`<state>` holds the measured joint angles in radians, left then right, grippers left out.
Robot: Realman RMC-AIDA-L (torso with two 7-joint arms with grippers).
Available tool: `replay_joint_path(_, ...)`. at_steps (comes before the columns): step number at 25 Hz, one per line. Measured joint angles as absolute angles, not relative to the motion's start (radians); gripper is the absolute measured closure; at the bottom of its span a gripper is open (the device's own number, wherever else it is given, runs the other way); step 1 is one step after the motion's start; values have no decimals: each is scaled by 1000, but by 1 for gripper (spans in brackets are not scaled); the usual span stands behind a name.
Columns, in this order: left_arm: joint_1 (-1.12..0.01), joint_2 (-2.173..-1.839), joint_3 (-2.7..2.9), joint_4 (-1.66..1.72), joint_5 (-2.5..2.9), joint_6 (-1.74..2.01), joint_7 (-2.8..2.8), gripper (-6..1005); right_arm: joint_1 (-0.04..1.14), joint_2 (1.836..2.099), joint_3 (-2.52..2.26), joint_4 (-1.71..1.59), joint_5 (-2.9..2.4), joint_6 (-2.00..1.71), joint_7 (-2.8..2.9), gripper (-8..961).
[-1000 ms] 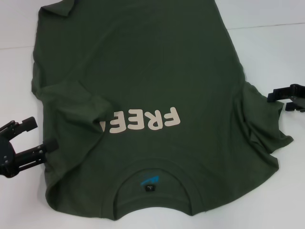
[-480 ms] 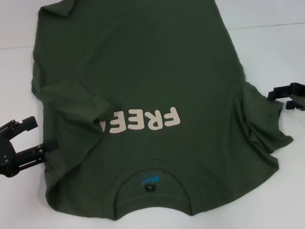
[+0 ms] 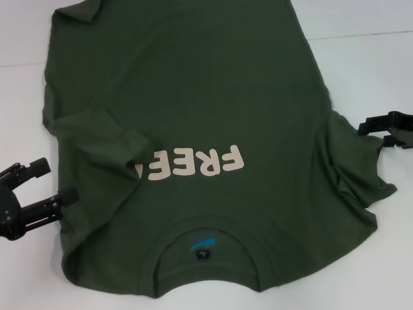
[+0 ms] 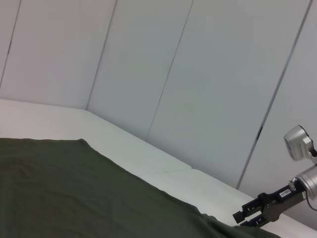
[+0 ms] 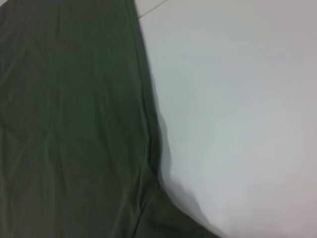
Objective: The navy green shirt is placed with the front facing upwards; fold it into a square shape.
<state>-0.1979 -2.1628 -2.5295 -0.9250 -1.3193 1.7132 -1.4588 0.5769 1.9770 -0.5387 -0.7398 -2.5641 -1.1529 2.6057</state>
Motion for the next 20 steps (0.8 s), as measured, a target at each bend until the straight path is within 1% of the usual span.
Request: replay_joint_path(20,-198,-2163,-2530,-916,-1319,1715,-1457,66,576,1979,-543,-726,-2501,-1149,2598,221)
